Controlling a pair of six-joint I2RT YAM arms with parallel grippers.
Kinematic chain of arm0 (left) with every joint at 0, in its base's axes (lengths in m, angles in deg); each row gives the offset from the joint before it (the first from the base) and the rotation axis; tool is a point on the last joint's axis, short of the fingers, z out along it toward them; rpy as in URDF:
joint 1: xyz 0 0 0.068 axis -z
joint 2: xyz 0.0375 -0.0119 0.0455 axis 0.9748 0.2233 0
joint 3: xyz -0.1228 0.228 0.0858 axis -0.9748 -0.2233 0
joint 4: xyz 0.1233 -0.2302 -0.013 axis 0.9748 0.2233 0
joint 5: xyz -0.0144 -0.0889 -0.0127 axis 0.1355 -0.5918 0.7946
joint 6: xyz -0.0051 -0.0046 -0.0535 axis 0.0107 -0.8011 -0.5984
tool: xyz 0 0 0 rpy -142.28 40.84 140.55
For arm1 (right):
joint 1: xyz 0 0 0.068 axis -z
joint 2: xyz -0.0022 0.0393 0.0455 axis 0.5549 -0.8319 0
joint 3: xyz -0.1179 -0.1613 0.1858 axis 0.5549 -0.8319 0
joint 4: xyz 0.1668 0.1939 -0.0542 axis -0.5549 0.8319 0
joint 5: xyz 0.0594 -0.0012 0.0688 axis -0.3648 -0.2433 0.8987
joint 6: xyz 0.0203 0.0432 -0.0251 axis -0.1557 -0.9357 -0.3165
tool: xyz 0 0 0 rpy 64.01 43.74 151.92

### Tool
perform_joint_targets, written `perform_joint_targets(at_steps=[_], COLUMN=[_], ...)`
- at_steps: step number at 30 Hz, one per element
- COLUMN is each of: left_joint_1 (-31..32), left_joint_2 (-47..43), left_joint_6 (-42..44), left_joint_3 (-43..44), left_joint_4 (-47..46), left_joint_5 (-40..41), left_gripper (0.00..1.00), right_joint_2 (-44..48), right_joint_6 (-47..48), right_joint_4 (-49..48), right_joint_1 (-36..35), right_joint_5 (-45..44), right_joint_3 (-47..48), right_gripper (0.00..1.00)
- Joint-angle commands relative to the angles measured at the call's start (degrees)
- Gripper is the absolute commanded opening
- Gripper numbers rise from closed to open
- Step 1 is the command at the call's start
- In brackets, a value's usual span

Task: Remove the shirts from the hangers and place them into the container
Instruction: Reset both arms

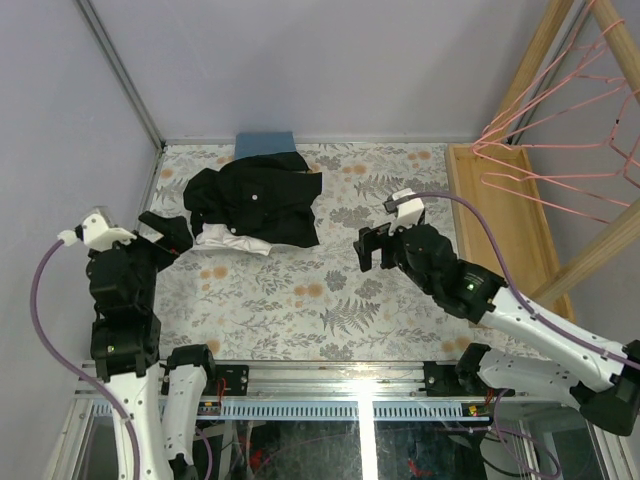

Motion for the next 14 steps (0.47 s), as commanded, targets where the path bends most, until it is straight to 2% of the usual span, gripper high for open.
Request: perform_joint_targets(at_steps=[1, 6, 8, 14], left_joint_1=[-0.32, -0.33, -0.36, -0.37], left_joint_2=[-1.6, -3.39, -3.97, -4.77], left_joint_6=[0.91, 0.83, 1.05, -0.15], left_joint_3=[6.22, 8.51, 8.64, 8.08], left_joint_4=[3.01, 7.91, 8.92, 10.05], left_joint_5=[-5.89, -11.11, -10.5, -8.27], left_gripper=[1.0, 1.0, 1.0, 1.0], right_joint_2=[5.26, 11.79, 13.44, 14.19], right_joint_6=[-0.96, -1.39, -1.06, 0.45], right_joint_4=[3.15, 3.67, 3.39, 5.58], right_joint_1=[0.07, 0.08, 0.05, 0.07], right_joint_5=[3.6, 8.9, 10.66, 8.18], right_joint_3=[4.46, 2.66, 1.88, 2.02], right_gripper=[0.99, 0.99, 0.99, 0.99])
